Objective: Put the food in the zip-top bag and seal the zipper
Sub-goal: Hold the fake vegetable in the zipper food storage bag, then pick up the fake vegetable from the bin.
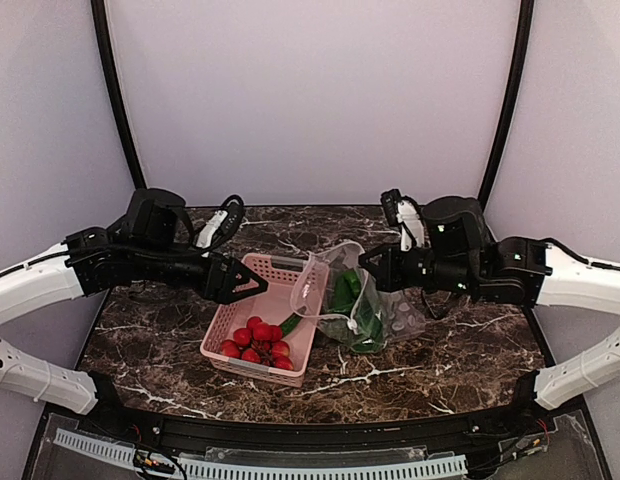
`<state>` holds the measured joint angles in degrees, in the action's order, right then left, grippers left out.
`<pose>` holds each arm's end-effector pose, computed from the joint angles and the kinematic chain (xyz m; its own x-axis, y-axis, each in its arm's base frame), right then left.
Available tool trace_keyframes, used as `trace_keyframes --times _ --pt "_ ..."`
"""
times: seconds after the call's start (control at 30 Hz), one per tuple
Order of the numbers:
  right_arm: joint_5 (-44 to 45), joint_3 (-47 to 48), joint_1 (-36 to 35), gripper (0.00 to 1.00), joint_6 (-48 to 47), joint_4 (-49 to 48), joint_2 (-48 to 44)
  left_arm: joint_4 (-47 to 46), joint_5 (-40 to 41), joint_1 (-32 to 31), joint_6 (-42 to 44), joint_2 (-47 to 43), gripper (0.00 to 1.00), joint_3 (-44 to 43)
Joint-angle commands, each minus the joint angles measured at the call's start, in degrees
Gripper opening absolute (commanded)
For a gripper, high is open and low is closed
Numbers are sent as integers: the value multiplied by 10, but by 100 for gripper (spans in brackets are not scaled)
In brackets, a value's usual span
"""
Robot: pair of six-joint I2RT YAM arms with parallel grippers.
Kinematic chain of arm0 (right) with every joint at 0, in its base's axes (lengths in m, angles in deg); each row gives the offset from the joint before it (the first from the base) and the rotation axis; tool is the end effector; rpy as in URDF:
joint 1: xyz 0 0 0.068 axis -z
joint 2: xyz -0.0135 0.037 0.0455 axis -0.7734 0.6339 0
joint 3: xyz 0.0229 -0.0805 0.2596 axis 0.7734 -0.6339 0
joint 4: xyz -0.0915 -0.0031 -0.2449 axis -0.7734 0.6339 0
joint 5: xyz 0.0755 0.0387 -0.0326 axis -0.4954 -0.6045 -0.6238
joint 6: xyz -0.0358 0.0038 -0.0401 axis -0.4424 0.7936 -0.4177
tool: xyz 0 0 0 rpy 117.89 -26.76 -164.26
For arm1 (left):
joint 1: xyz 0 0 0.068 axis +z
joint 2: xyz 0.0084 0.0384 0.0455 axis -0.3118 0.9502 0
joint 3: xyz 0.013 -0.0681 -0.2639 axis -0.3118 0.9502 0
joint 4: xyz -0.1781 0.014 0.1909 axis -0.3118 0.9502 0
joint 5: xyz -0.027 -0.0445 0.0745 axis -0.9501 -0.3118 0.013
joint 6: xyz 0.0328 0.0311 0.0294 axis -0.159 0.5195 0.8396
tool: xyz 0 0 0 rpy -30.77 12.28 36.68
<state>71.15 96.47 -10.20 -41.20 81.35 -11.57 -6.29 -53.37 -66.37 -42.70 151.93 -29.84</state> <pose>0.1393 0.2331 0.3312 -0.5670 0.0372 -0.8229 -0.5266 0.7518 0.3969 0.1567 -0.1939 0.3408 -0.6033 0.1707 -0.7790 0.7398 0.4846 -0.4667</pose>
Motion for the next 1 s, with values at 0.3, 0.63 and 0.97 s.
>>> trace_keyframes --times 0.3,0.63,0.97 --pt "26 -3 32 0 15 5 -32 54 86 18 3 152 63 6" --pt "12 -5 41 0 19 8 -29 82 69 17 73 300 54 -85" --pt "8 -6 48 0 18 11 -33 66 49 12 94 386 50 -129"
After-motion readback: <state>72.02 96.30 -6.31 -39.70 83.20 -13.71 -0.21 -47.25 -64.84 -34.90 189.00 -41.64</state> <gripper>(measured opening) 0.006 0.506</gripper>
